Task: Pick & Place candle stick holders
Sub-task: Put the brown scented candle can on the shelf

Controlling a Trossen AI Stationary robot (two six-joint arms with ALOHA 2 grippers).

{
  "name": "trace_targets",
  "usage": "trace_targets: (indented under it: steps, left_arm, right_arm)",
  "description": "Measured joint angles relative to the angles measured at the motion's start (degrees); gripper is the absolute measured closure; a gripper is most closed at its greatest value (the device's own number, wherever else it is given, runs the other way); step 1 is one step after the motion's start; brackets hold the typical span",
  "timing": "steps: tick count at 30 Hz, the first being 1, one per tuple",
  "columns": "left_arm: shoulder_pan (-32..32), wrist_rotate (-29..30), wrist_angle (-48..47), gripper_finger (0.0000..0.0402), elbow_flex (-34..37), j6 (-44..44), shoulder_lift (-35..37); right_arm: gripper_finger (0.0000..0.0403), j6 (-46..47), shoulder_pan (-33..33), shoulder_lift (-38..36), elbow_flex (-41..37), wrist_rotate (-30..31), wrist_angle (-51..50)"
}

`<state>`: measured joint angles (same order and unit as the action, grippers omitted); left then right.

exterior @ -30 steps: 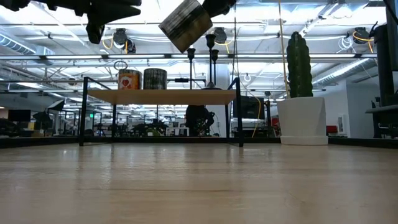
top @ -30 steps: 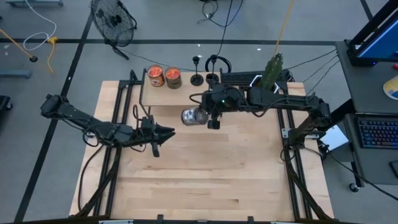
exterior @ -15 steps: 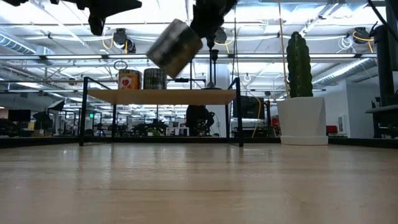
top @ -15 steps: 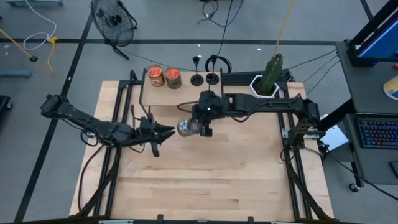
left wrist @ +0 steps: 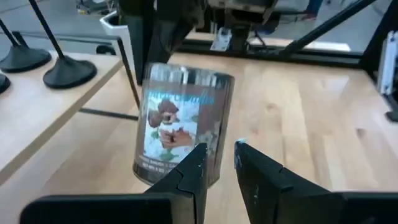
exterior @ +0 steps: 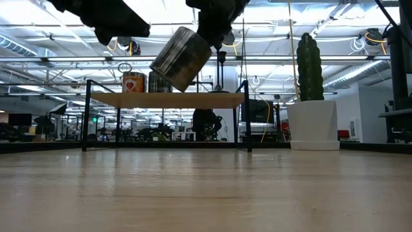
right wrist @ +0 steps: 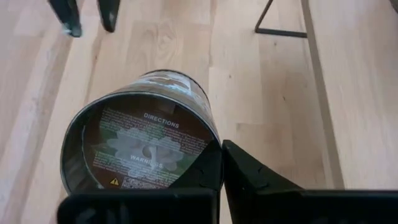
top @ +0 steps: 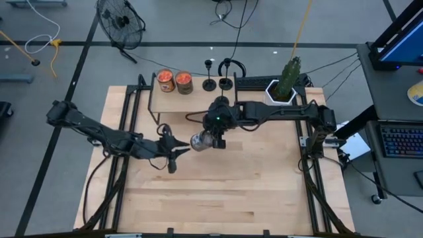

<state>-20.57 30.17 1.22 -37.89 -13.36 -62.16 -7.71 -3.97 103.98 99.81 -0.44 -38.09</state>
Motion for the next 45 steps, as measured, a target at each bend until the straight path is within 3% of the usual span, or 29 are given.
trace_targets:
  steps: [26,29,33,41,45]
  left_arm:
    - [6.2,-0.6,0.2,0.0306,0.0,-14.8,-1.3]
    - [7.2,-0.7,0.2,0.0273,0.0,-17.8,-1.3]
    - [8.2,-0.7,0.2,0.0200,0.0,-19.1,-1.3]
    - [8.5,-6.2,0.2,0.0048,0.0,-11.9,-1.3]
    - [8.6,-6.4,-0.5,0.0007,0.0,-9.7,-1.3]
  right_arm:
    - [0.0403,0.9,0.7,0.0,0.0,0.3,-1.2]
    - [0.0403,0.7,0.7,0.0,0.0,0.3,-1.6]
    - [0.0403,0.6,0.7,0.0,0.0,0.3,-1.5]
    - [0.0403,0.6,0.7,0.0,0.0,0.3,-1.6]
    - [0.0403,0.6,0.7,0.0,0.0,0.3,-1.6]
